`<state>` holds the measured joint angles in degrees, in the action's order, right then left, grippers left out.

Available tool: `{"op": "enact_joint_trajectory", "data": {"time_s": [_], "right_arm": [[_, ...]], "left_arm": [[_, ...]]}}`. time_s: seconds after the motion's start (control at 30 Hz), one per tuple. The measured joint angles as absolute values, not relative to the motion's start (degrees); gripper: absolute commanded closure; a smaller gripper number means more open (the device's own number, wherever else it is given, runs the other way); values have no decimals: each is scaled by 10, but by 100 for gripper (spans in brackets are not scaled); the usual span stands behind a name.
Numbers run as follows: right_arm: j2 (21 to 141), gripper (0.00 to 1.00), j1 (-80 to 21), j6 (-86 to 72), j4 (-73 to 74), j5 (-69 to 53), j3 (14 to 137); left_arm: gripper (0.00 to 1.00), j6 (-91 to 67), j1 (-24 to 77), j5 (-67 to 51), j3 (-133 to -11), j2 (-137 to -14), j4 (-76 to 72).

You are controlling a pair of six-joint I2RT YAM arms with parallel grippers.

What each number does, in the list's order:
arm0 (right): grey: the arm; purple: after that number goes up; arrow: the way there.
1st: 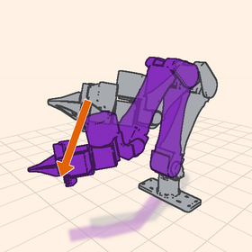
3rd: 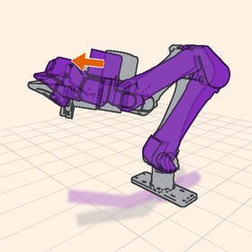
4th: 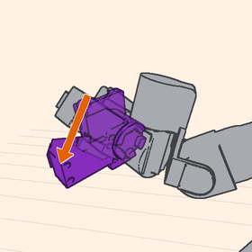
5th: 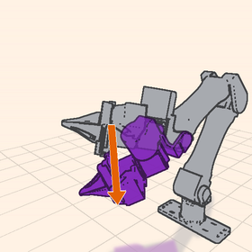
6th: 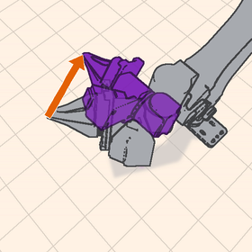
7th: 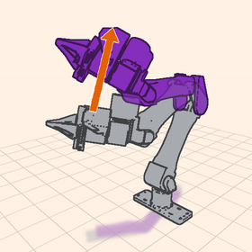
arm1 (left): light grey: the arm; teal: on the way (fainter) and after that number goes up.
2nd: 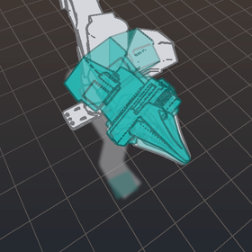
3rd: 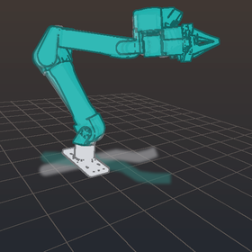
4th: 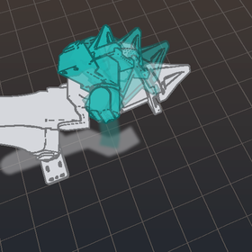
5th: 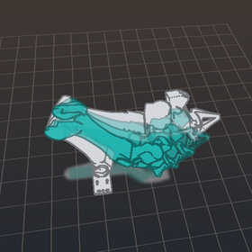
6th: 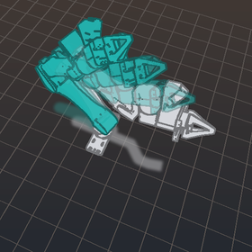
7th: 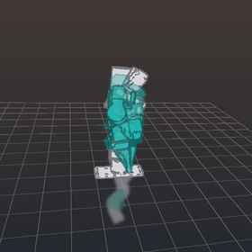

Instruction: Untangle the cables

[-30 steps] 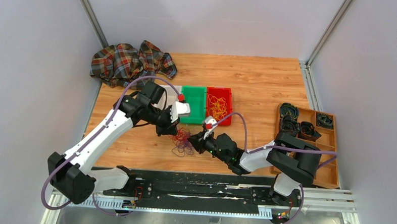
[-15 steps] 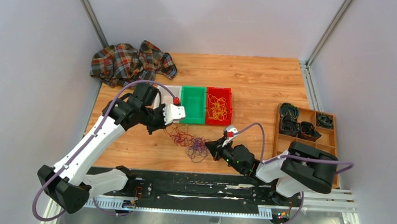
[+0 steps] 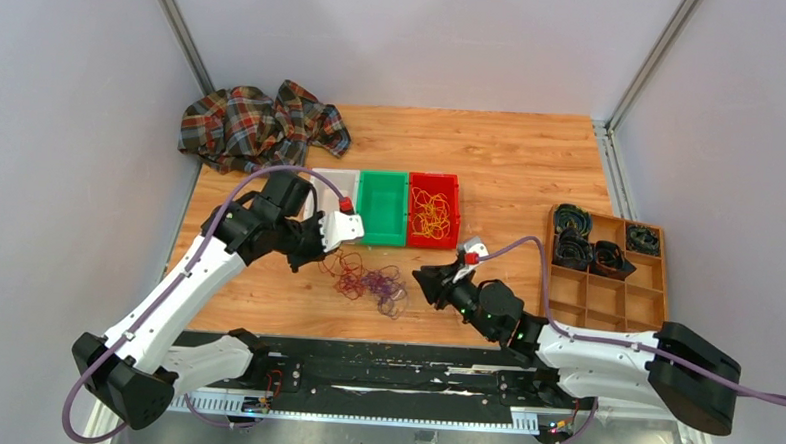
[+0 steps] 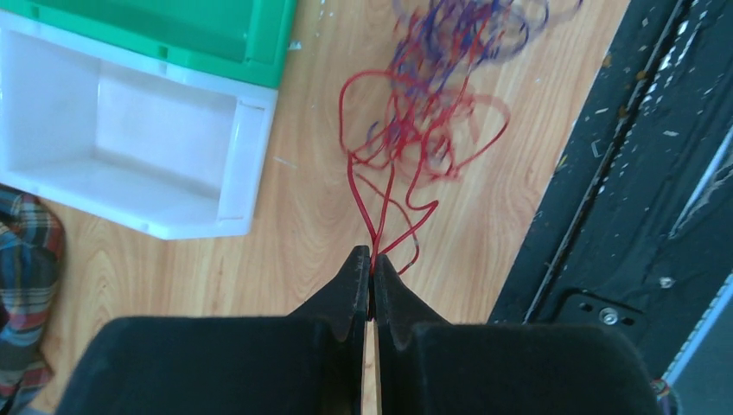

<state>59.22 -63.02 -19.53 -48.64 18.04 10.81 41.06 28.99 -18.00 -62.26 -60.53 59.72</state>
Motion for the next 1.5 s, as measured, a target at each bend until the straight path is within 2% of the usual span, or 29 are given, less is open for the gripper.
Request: {"op": "enact_joint_trajectory", "data": {"time_s": [0.07,0.23,0.73,0.83,0.9,0.97,1.07,1.2,1.37,1.5], "right_arm": [[585,59,-630,-185,-464,170,134],[598,42,-630,-167,-442,149,165],[797,40,-631,-122,-513,14,330],[838,47,-631,-108,-533,11,353],[858,55,-631,-103,-539,11,362],[872,74,-631,-98,-542,13,366],[879,97,-631,-91,-543,19,367],[867,99,-631,-87,-547,41,364],[813,99,-631,-87,-550,69,330],[770,99,-631,-87,-550,80,305]], "left_arm": [[93,397,290,-193,-628,-608,597],[93,367,290,-227,-648,-609,596],[93,339,290,-281,-651,-606,594],[94,338,290,-284,-653,-605,594],[94,338,290,-285,-654,-602,595],[94,338,290,-287,-657,-601,597],[92,339,290,-288,-660,-596,597],[82,341,290,-287,-661,-593,597],[52,346,290,-279,-661,-593,598],[40,349,290,-269,-661,-593,598]]}}
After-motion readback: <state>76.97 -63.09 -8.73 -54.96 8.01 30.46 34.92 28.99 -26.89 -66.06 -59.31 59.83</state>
